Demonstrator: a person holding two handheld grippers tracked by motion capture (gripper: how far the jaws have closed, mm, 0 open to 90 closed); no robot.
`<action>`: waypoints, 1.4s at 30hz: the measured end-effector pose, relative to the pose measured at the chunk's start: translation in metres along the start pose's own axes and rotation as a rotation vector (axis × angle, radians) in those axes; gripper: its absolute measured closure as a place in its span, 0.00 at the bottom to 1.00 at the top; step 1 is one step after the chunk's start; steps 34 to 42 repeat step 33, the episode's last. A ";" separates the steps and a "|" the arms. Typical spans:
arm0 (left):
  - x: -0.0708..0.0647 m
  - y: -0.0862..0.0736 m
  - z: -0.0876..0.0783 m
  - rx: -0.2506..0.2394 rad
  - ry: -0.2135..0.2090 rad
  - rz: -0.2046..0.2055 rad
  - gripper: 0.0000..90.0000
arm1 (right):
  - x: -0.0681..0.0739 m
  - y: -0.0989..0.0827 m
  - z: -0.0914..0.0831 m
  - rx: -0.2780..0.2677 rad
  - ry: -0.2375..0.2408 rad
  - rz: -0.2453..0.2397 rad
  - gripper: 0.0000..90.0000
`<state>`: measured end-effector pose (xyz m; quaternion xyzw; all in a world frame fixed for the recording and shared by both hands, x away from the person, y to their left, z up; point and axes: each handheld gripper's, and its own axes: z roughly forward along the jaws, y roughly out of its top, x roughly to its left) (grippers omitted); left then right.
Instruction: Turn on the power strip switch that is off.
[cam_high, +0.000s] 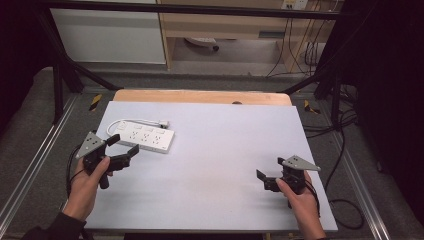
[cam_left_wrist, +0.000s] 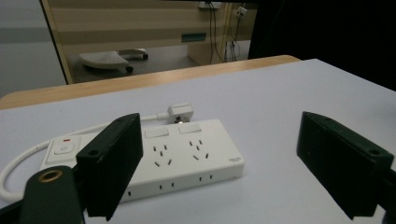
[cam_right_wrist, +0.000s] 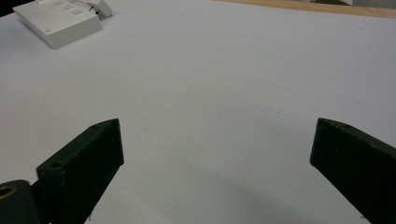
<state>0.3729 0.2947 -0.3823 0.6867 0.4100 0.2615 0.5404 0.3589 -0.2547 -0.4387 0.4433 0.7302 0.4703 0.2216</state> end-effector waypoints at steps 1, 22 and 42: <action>-0.001 -0.001 -0.002 -0.001 -0.003 0.001 0.17 | 0.000 0.000 0.000 0.000 0.000 0.000 0.04; -0.035 -0.037 -0.014 0.086 -0.103 0.028 0.15 | -0.001 0.000 0.000 0.001 -0.004 0.001 0.04; -0.059 -0.059 -0.005 0.210 -0.183 0.062 0.13 | -0.002 -0.003 0.002 0.028 -0.029 -0.002 0.03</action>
